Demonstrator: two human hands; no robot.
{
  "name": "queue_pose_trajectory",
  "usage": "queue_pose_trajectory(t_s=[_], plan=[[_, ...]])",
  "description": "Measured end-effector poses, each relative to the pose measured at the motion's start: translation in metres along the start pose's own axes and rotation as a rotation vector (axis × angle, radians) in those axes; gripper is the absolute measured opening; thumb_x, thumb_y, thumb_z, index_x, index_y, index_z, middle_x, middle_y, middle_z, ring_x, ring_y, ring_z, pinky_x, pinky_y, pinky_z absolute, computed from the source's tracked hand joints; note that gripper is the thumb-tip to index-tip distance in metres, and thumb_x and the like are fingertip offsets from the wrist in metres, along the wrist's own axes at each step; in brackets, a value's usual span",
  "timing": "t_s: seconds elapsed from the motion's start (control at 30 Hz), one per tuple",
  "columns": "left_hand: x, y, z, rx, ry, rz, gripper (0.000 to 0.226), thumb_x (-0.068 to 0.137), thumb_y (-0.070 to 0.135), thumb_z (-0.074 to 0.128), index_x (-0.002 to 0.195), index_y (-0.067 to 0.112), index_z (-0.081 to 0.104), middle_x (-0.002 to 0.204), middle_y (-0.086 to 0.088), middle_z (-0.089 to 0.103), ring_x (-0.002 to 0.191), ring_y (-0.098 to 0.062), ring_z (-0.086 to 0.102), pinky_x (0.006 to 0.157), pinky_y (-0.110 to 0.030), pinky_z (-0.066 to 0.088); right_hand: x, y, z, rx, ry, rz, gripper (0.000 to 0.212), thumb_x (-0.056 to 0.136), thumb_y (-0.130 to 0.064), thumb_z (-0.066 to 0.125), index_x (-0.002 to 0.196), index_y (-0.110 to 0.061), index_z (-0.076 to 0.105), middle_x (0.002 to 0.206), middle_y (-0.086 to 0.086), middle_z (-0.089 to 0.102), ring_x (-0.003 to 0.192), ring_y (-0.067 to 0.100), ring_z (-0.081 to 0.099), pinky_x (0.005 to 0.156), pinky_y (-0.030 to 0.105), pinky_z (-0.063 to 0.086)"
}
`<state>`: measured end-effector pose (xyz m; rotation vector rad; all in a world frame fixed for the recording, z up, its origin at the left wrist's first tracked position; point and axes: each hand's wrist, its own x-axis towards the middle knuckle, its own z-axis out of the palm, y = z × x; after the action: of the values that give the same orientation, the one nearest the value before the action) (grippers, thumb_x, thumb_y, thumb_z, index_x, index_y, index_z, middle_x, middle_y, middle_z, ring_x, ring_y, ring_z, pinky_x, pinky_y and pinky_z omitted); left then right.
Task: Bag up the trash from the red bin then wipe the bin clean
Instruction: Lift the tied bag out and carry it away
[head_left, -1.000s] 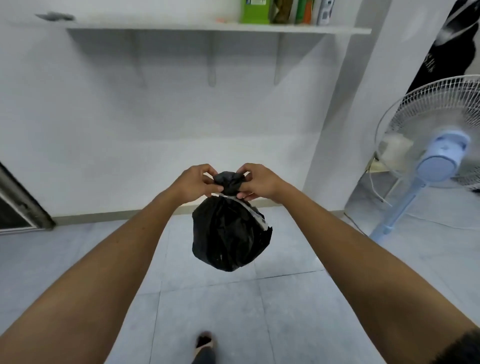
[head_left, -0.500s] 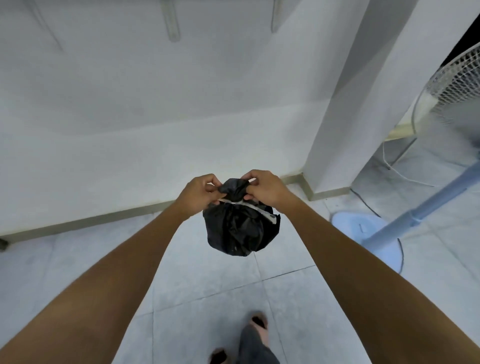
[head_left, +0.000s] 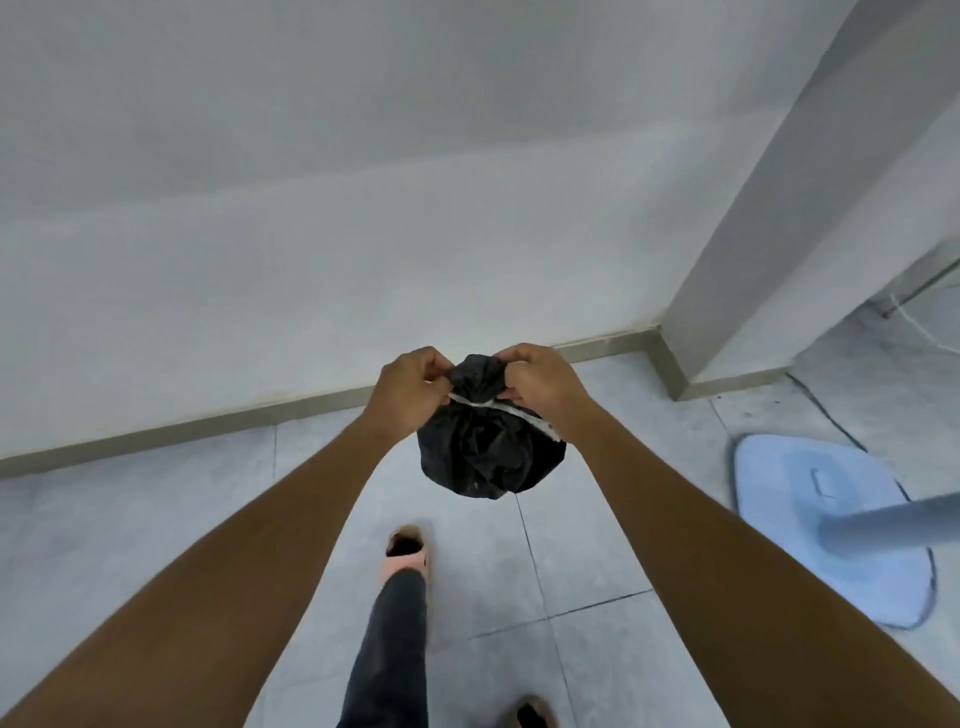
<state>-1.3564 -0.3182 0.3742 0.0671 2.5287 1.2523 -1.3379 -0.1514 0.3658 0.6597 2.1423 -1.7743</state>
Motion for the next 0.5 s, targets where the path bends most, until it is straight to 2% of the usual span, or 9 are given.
queue_pose_trajectory(t_s=[0.03, 0.1, 0.2, 0.33, 0.4, 0.5], plan=[[0.019, -0.014, 0.01, 0.004, -0.003, -0.018, 0.014, 0.086, 0.006, 0.053, 0.084, 0.017, 0.062, 0.078, 0.003, 0.067, 0.063, -0.009, 0.062, 0.054, -0.01, 0.041, 0.023, 0.011, 0.004, 0.005, 0.014, 0.015, 0.03, 0.084, 0.001, 0.044, 0.094, -0.015, 0.067, 0.095, 0.01, 0.07, 0.075, 0.017, 0.07, 0.069, 0.023, 0.058], [0.055, -0.04, 0.027, 0.014, -0.015, -0.038, 0.017, 0.085, 0.004, 0.052, 0.085, 0.018, 0.061, 0.079, 0.003, 0.067, 0.07, -0.012, 0.063, 0.055, -0.008, 0.04, 0.066, 0.032, 0.012, 0.004, 0.023, 0.033, 0.032, 0.084, 0.002, 0.043, 0.092, -0.015, 0.069, 0.099, 0.01, 0.071, 0.08, 0.019, 0.071, 0.079, 0.03, 0.059], [0.103, -0.076, 0.045, 0.032, -0.056, -0.067, 0.021, 0.086, 0.005, 0.05, 0.095, 0.019, 0.062, 0.093, 0.003, 0.067, 0.087, -0.016, 0.061, 0.069, -0.019, 0.042, 0.121, 0.055, 0.028, -0.069, 0.035, 0.026, 0.038, 0.082, 0.0, 0.043, 0.103, -0.013, 0.07, 0.107, 0.009, 0.071, 0.097, 0.023, 0.069, 0.091, 0.037, 0.055], [0.163, -0.117, 0.064, -0.022, -0.129, -0.112, 0.029, 0.089, 0.007, 0.05, 0.114, 0.018, 0.059, 0.113, 0.001, 0.065, 0.104, -0.017, 0.059, 0.091, -0.031, 0.047, 0.175, 0.077, 0.051, -0.157, 0.066, 0.012, 0.038, 0.082, -0.004, 0.045, 0.108, -0.017, 0.07, 0.108, 0.002, 0.07, 0.103, 0.02, 0.064, 0.097, 0.035, 0.051], [0.192, -0.139, 0.071, -0.042, -0.145, -0.117, 0.03, 0.088, 0.005, 0.051, 0.115, 0.017, 0.059, 0.114, -0.002, 0.065, 0.105, -0.019, 0.059, 0.093, -0.032, 0.047, 0.203, 0.089, 0.064, -0.192, 0.056, 0.018, 0.037, 0.083, -0.006, 0.046, 0.11, -0.018, 0.068, 0.11, 0.0, 0.07, 0.106, 0.019, 0.062, 0.098, 0.034, 0.048], [0.232, -0.172, 0.083, -0.075, -0.158, -0.125, 0.03, 0.088, 0.002, 0.051, 0.114, 0.013, 0.062, 0.113, -0.004, 0.066, 0.105, -0.019, 0.06, 0.091, -0.027, 0.046, 0.247, 0.107, 0.082, -0.205, 0.056, 0.038, 0.036, 0.085, -0.01, 0.047, 0.114, -0.019, 0.067, 0.114, -0.001, 0.068, 0.108, 0.018, 0.061, 0.097, 0.03, 0.047]])
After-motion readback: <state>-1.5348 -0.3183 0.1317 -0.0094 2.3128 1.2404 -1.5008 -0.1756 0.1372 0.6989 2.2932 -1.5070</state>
